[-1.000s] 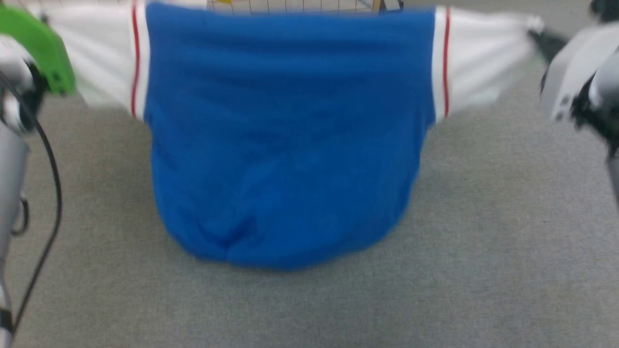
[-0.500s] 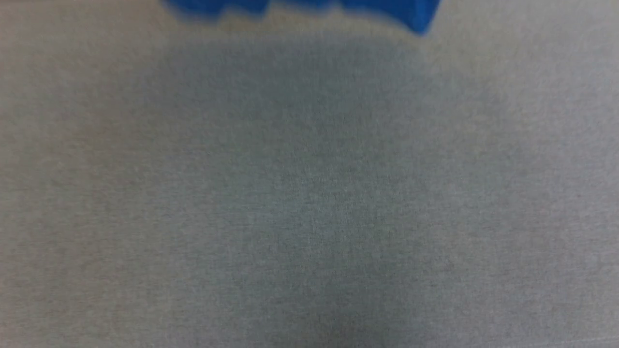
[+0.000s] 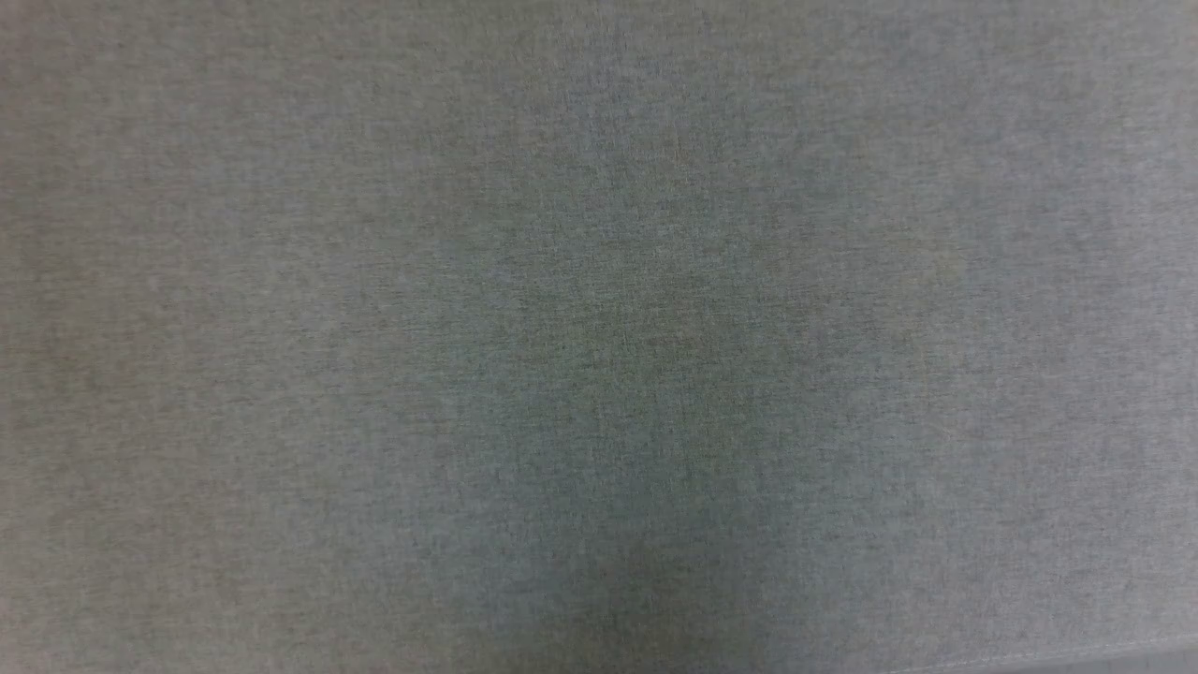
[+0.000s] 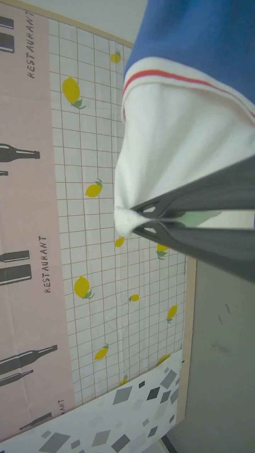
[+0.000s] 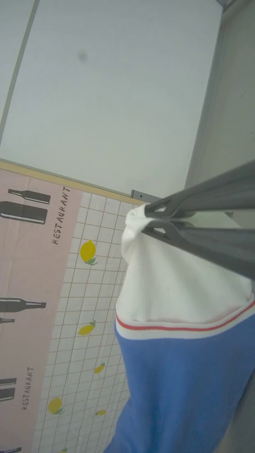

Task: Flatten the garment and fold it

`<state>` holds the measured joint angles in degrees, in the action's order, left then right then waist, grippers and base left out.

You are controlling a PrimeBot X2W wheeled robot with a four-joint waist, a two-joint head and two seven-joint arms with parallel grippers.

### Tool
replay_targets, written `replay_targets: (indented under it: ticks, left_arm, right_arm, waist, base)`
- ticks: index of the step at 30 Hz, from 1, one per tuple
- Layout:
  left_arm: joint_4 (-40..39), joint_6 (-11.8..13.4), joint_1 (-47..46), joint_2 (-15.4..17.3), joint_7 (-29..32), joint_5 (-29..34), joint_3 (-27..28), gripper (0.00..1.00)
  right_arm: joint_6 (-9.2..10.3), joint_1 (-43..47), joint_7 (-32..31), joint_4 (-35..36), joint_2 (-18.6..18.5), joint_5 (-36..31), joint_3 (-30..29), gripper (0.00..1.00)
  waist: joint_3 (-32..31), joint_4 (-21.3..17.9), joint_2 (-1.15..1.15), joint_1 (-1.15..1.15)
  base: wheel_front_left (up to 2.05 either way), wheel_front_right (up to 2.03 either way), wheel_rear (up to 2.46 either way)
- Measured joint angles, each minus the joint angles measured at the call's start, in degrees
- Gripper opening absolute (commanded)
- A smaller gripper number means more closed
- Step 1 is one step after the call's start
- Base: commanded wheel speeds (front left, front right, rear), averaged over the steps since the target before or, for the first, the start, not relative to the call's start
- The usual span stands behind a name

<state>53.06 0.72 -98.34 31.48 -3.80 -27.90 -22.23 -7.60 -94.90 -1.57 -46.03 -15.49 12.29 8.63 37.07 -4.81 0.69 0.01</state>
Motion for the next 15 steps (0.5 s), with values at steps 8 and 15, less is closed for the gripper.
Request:
replay_targets:
  ticks: [8,15]
  left_arm:
    - [3.45,-3.12,8.43,-0.97,-5.54,-3.59,1.37,0.0]
    - [1.24,-5.3,25.69,-1.48,-9.5,-7.51,3.13,0.0]
  right_arm:
    - [0.0,6.17,5.0,-2.19,-0.32,4.13,6.09,0.0]
    - [0.0,21.87,8.32,3.59,-3.91,10.42,11.38,0.0]
  waist:
    - [-0.32,-0.28,0.0,-0.01]
    - [-6.1,0.2,0.0,-0.01]
  base:
    - [0.0,0.0,0.0]
    - [0.0,0.0,0.0]
